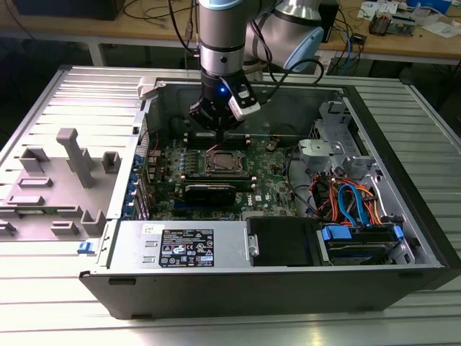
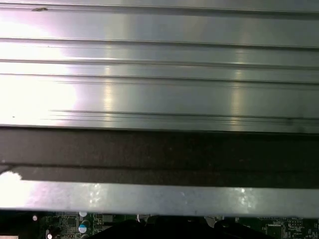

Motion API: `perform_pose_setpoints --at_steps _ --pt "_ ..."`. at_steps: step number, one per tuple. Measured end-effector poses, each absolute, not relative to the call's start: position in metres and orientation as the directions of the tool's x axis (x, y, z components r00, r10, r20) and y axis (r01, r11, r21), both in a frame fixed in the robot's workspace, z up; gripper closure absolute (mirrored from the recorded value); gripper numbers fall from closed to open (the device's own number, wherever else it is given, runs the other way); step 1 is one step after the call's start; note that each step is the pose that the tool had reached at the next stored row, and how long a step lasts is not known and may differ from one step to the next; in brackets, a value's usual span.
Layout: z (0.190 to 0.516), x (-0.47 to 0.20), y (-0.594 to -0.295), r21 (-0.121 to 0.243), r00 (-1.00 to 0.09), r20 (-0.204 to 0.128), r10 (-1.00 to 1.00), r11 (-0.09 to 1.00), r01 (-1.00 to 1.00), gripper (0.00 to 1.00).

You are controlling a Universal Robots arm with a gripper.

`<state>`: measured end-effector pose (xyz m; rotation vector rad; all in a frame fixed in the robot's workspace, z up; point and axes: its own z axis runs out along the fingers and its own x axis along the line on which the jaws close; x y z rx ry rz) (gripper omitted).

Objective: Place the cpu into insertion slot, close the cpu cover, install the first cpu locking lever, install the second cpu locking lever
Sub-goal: 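Install the first cpu locking lever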

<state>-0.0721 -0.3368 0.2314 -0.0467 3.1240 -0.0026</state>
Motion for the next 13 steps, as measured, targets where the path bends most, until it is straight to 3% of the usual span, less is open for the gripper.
perform_pose_setpoints --at_steps 13 --pt "0.2298 -0.0754 -0.3353 -0.001 -0.999 -0.018 -0.029 1.000 -0.029 0.89"
